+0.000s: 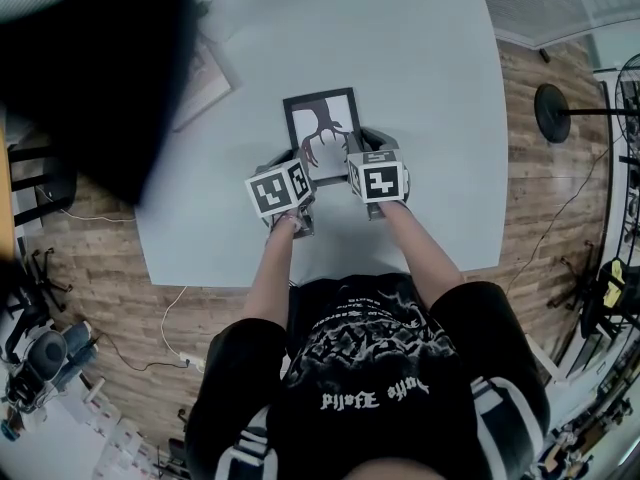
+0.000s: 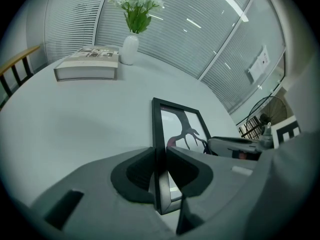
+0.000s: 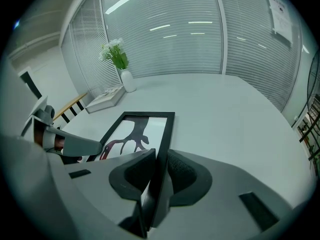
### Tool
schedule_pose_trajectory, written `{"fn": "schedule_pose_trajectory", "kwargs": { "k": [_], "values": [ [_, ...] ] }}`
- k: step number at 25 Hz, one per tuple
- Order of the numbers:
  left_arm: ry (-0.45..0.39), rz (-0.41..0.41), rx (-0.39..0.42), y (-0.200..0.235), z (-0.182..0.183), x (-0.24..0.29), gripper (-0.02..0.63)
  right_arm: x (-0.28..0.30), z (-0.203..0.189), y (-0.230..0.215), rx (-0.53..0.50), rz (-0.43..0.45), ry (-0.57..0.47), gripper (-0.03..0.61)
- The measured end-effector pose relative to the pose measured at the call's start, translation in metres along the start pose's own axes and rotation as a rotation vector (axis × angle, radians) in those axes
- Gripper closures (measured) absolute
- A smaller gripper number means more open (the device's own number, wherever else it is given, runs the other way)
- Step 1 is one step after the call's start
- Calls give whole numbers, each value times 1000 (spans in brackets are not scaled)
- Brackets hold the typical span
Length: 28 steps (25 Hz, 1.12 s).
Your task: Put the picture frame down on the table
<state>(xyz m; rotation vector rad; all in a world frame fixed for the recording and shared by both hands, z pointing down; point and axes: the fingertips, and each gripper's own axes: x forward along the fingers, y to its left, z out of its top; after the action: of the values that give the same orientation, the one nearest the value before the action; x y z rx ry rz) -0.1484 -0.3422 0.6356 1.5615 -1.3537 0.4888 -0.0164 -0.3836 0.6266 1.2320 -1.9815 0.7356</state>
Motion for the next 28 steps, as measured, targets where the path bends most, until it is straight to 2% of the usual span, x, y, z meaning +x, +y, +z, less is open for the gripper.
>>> {"fn": "schedule_pose_trajectory", "kwargs": {
  "k": [3,5,9,15,21,28],
  "values": [
    [-6,-1,9,0,0,2,525,1,1,-1,-10,-4,-1,511],
    [-16,2,26,-1,1,1,523,0,1,-1,-14,-2,-2,483],
    [-67,17,60,-3,10,-9,515,-9,6,1,-19,10,-26,477],
    [-156,-17,111,-16,22,-36,512,-36,20,3,-32,16,-114,477],
    [-209,-46,231,-39,24,-64,512,-68,30,3,-34,19,-195,477],
    [-321,-89,244,-62,27,-110,515,-117,39,7,-46,17,-311,477]
  ]
}}
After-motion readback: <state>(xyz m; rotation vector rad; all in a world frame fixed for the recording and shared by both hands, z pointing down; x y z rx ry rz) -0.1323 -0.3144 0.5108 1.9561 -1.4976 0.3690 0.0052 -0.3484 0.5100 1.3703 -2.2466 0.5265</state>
